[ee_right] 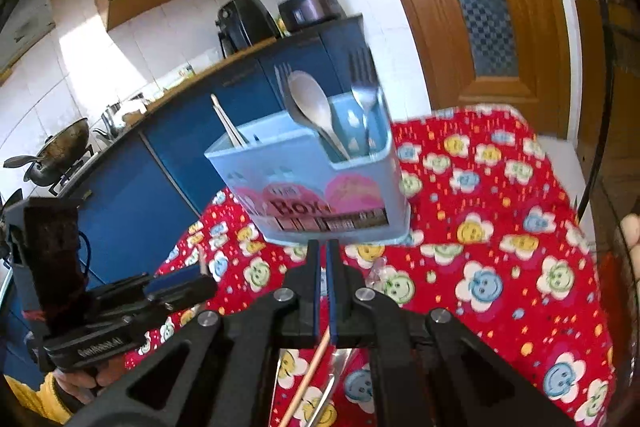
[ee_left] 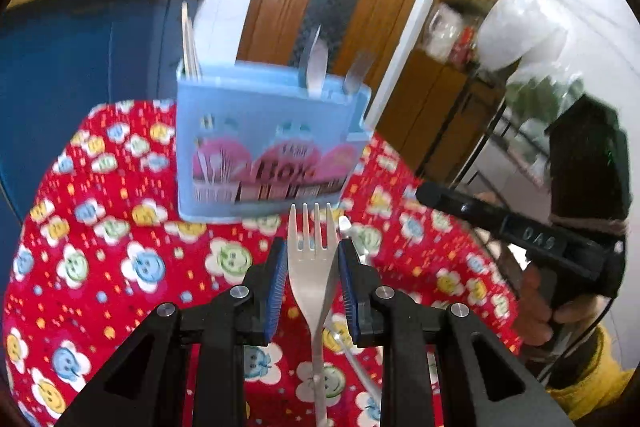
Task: Organize utensils
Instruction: 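Lift the white fork and knife and carry both over the blue holder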
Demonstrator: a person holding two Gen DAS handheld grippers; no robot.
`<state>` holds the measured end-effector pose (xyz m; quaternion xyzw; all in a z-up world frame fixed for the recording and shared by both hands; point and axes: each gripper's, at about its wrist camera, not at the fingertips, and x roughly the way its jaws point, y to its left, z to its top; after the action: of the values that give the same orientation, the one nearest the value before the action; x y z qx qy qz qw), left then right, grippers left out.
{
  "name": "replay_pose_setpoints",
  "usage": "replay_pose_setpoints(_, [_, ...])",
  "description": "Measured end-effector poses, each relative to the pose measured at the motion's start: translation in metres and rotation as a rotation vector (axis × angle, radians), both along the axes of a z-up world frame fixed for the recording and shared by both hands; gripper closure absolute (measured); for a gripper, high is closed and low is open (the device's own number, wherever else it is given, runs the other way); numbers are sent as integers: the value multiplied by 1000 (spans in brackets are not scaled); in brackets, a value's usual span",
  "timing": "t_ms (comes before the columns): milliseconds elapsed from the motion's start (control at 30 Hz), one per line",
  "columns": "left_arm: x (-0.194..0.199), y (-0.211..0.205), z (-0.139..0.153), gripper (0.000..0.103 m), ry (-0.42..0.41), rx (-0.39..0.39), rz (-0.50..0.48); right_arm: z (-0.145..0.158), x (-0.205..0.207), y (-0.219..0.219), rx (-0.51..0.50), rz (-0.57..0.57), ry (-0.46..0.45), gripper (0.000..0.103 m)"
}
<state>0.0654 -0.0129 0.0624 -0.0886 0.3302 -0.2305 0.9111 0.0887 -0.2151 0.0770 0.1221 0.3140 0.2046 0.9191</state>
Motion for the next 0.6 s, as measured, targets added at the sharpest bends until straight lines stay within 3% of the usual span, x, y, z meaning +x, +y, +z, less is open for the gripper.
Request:
replay_pose_setpoints(167, [-5,12,15,77,-52,-35,4,4,0,10,-79,5,10,99])
replay_pose_setpoints(300, [-6,16,20,77,-54,-44,21,-13,13,4,-57,-15,105,98])
replay_pose_setpoints(433, [-5,21,18,77,-46,-45,38,-37,26,-3,-16,-16,208,87])
replay_pose_setpoints(600, [-5,23,19,77,-49,-34,53,-57,36,-3,-36,-25,276,87])
